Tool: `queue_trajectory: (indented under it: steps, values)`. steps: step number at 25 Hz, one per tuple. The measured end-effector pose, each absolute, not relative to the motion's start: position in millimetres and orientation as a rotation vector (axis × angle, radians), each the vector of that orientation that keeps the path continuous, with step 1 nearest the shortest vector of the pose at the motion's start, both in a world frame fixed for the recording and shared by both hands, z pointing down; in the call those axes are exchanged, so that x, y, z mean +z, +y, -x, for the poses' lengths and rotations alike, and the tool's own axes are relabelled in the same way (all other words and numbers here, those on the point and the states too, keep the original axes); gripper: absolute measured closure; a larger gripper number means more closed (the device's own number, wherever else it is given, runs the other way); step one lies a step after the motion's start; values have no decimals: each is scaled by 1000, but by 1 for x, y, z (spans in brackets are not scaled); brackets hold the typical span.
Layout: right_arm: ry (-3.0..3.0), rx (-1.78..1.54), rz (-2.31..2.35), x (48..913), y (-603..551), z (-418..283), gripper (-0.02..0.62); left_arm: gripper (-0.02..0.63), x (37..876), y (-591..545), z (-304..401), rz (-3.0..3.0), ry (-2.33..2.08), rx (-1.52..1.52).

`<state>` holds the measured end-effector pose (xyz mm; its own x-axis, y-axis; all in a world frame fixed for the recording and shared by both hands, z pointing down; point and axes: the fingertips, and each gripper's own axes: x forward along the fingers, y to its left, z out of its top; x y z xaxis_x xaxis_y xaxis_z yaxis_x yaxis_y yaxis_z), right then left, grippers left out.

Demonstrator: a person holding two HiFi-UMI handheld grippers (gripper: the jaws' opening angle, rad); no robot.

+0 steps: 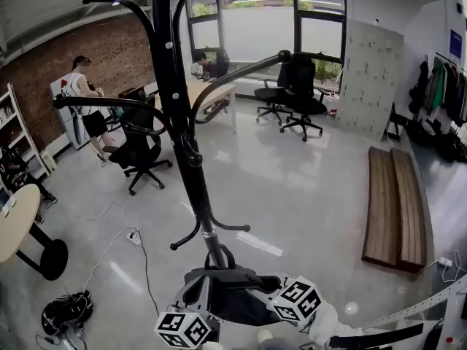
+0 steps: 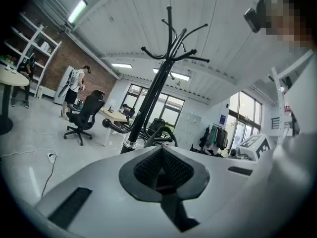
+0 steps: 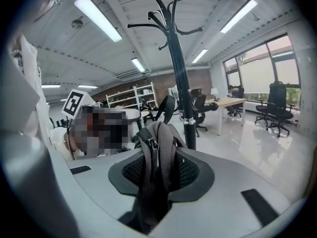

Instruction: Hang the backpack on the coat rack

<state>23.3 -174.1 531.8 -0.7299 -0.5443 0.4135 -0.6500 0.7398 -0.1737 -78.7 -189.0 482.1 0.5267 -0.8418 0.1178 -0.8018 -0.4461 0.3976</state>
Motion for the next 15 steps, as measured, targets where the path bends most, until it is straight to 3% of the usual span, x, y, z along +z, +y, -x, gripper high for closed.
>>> queue_trajectory:
  steps: [15]
  values:
    - [-2758,229,-479,465,-180,-19,489,603,420,-196,135,-2243,-1749,-177]
